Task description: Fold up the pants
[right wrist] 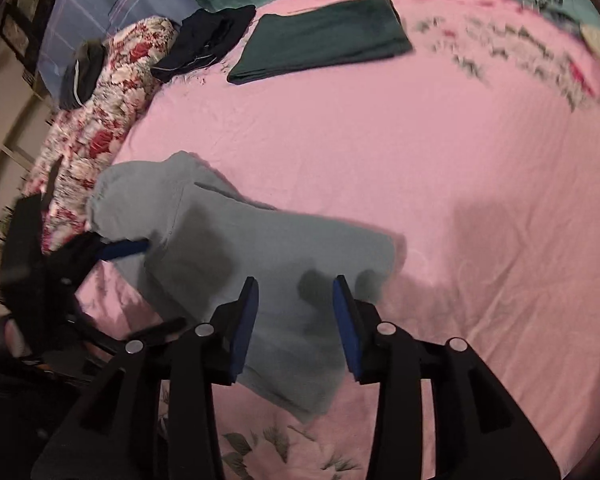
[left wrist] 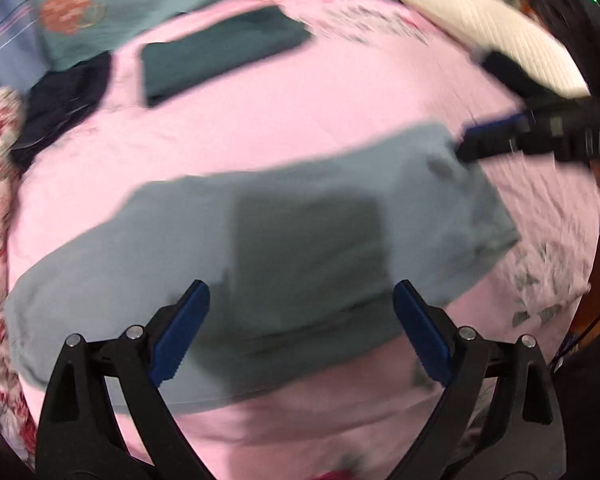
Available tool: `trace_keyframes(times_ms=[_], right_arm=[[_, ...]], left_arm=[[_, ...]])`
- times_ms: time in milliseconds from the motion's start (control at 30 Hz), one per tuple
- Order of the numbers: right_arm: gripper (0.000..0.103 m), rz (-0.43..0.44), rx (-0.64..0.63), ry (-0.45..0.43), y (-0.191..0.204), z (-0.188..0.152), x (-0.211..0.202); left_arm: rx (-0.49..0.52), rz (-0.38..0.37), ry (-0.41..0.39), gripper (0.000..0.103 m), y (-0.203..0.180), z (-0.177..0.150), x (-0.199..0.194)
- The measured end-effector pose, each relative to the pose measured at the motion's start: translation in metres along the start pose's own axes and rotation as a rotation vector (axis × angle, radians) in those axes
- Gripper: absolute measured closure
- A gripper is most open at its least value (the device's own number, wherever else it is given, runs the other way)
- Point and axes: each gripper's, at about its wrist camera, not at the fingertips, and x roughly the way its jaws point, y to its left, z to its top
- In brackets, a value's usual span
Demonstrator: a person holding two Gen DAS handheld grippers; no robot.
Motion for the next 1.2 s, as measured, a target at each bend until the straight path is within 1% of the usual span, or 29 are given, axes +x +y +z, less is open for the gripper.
trace_keyframes(times_ms=[33,100,167,200,233,267,300,333,400,500,533,600,700,767,867,1033,1133,1167,1200], right_arm=[[0.063,-0.020,-0.008,-0.004,0.010,0.002,0.001],[0.062,-0.036,-0.019,-0.012,0.030,0.008,0.006],[0.062,-0.052,-0.032,-0.012,0.049,0.014,0.013],[0.062,-0.057,-0.034,-0.009,0.056,0.017,0.016],[0.062,-0.063,-0.039,-0.004,0.066,0.020,0.020],[0.062,-0.068,-0.048,-0.001,0.077,0.022,0.025],[0.062,-0.074,-0.059,0.002,0.087,0.025,0.030],[0.062,-0.080,-0.068,0.006,0.095,0.026,0.033],[0.062,-0.099,-0.092,0.009,0.114,0.029,0.039],[0.062,-0.103,-0.096,0.016,0.137,0.031,0.049],[0.062,-0.104,-0.089,0.017,0.141,0.032,0.051],[0.062,-0.112,-0.066,0.021,0.149,0.032,0.057],[0.062,-0.110,-0.027,0.024,0.159,0.029,0.063],[0.062,-0.109,-0.004,0.036,0.164,0.025,0.067],[0.062,-0.134,0.011,0.048,0.170,0.019,0.070],[0.062,-0.156,0.076,0.047,0.169,0.013,0.069],[0.062,-0.163,0.096,0.049,0.168,0.011,0.068],[0.062,-0.163,0.096,0.049,0.168,0.011,0.067],[0.062,-0.161,0.094,0.049,0.168,0.011,0.067]], left_arm=[[-0.033,0.017,-0.007,0.007,0.013,-0.001,-0.003],[-0.107,0.081,-0.017,0.005,0.051,-0.007,-0.014],[-0.195,0.154,-0.015,0.004,0.101,-0.018,-0.022],[-0.252,0.190,-0.009,0.004,0.132,-0.026,-0.026],[-0.287,0.210,-0.001,0.004,0.149,-0.029,-0.030],[-0.325,0.230,0.009,0.004,0.172,-0.041,-0.035],[-0.359,0.249,0.022,0.004,0.193,-0.044,-0.035],[-0.395,0.264,0.038,0.004,0.216,-0.053,-0.037],[-0.451,0.248,0.053,0.004,0.253,-0.071,-0.042],[-0.500,0.193,0.073,0.003,0.285,-0.080,-0.034],[-0.512,0.180,0.080,0.003,0.293,-0.088,-0.033],[-0.525,0.125,0.095,0.003,0.303,-0.096,-0.024],[-0.519,0.072,0.099,0.003,0.307,-0.102,-0.014],[-0.513,0.024,0.096,0.003,0.310,-0.103,-0.005],[-0.515,-0.024,0.100,0.003,0.310,-0.102,0.002],[-0.517,-0.055,0.131,0.003,0.316,-0.098,0.014],[-0.510,-0.079,0.106,0.003,0.320,-0.089,0.014],[-0.510,-0.097,0.094,0.005,0.320,-0.087,0.015],[-0.511,-0.111,0.085,0.010,0.320,-0.085,0.016]])
